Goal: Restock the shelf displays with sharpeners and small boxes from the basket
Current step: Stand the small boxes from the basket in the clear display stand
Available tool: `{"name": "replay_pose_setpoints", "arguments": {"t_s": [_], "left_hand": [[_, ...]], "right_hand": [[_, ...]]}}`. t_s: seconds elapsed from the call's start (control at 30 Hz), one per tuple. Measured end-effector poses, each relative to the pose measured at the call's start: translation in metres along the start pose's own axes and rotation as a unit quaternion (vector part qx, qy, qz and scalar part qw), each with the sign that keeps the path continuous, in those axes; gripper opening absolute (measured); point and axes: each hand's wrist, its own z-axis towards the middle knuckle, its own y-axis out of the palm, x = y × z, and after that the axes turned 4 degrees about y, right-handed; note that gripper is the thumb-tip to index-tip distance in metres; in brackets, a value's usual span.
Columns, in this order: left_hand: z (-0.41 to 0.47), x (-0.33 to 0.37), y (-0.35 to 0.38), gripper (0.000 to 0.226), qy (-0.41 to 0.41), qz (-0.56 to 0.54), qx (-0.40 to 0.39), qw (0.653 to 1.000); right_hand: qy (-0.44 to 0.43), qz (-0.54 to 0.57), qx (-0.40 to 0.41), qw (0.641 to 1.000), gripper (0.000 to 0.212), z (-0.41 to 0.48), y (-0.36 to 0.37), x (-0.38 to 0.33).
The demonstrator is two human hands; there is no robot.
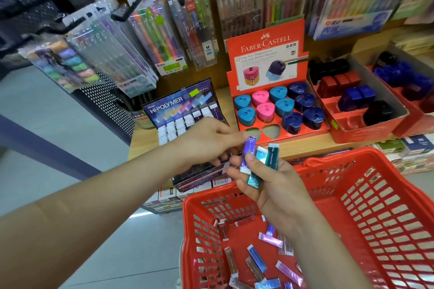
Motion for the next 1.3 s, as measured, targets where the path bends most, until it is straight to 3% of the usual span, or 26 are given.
{"name": "replay_pose_setpoints", "arguments": {"t_s": [0.07, 0.27, 0.33, 0.4, 0.6, 0.73, 0.93, 1.13, 1.3], "left_hand": [[-0.007, 0.001, 0.006, 0.023, -0.045, -0.095, -0.053, 0.993], [-0.005, 0.003, 0.004, 0.019, -0.017, -0.227, 0.028, 0.973], [0.005, 0.010, -0.019, 0.019, 0.012, -0.138, 0.087, 0.987], [0.020, 0.016, -0.044, 0.019, 0.038, 0.028, 0.122, 0.991], [0.073, 0.008, -0.066, 0.012, 0.039, 0.278, 0.169, 0.945], [0.085, -0.007, -0.057, 0.015, 0.043, 0.338, 0.184, 0.922], [0.094, -0.019, -0.039, 0.016, 0.125, 0.479, 0.144, 0.857], [0.101, -0.012, -0.037, 0.019, 0.096, 0.569, 0.121, 0.808], [0.104, -0.013, -0.038, 0.020, 0.117, 0.572, 0.119, 0.803]], "right_hand": [[-0.016, -0.017, 0.006, 1.000, 0.021, 0.000, 0.001, -0.001], [-0.022, -0.056, 0.018, 0.998, 0.015, 0.003, -0.001, -0.004], [-0.015, -0.025, 0.022, 0.999, 0.014, 0.006, -0.004, -0.005], [-0.016, -0.008, 0.033, 0.999, 0.017, 0.010, -0.009, -0.007], [-0.028, -0.012, 0.046, 0.998, 0.018, 0.021, -0.017, -0.012], [-0.030, -0.021, 0.050, 0.998, 0.018, 0.029, -0.024, -0.013], [-0.029, -0.018, 0.075, 0.997, 0.007, 0.034, -0.027, -0.014], [-0.029, -0.020, 0.083, 0.996, 0.010, 0.033, -0.027, -0.015], [-0.023, 0.026, 0.086, 0.996, 0.006, 0.031, -0.024, -0.018]]}}
